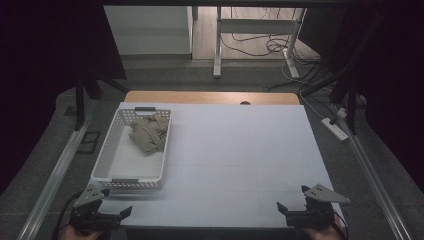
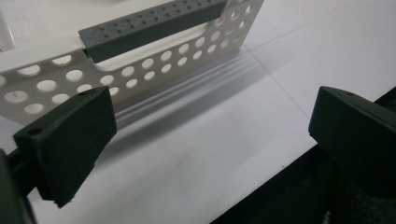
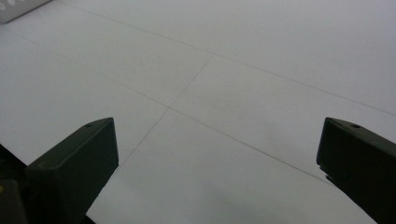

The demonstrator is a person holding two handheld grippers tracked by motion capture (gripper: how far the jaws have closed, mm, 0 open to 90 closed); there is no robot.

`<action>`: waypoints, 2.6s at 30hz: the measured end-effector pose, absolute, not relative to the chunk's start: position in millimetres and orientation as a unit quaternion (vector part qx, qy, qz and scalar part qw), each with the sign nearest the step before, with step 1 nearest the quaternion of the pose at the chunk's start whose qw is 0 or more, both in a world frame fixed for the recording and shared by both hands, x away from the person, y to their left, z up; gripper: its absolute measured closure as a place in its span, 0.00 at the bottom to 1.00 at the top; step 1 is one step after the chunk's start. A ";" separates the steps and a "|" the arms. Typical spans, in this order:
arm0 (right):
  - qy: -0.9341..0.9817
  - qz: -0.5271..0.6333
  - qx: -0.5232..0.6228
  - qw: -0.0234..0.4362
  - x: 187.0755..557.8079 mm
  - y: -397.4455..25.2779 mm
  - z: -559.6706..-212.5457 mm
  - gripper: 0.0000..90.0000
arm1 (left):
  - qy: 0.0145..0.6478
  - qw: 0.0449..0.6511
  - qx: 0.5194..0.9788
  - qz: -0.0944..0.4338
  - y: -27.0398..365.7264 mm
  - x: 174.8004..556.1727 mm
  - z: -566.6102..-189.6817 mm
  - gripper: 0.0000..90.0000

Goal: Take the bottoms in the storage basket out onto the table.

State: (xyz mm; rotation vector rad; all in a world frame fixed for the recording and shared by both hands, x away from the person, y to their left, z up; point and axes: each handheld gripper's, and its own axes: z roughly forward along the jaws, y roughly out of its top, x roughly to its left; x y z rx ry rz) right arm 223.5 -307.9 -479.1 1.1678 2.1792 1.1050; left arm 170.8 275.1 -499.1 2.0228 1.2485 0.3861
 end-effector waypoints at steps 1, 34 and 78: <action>0.786 0.398 0.421 0.215 223.5 -307.9 -479.1 0.00 | 0.484 0.359 0.784 0.150 275.1 170.8 -499.1 0.01; 0.794 0.391 0.419 0.203 226.3 -306.2 -480.2 0.00 | 0.469 0.360 0.792 0.151 266.4 174.7 -494.2 0.00; 0.794 0.389 0.421 0.202 227.1 -306.2 -480.7 0.00 | 0.432 0.362 0.811 0.153 259.0 215.8 -460.6 0.00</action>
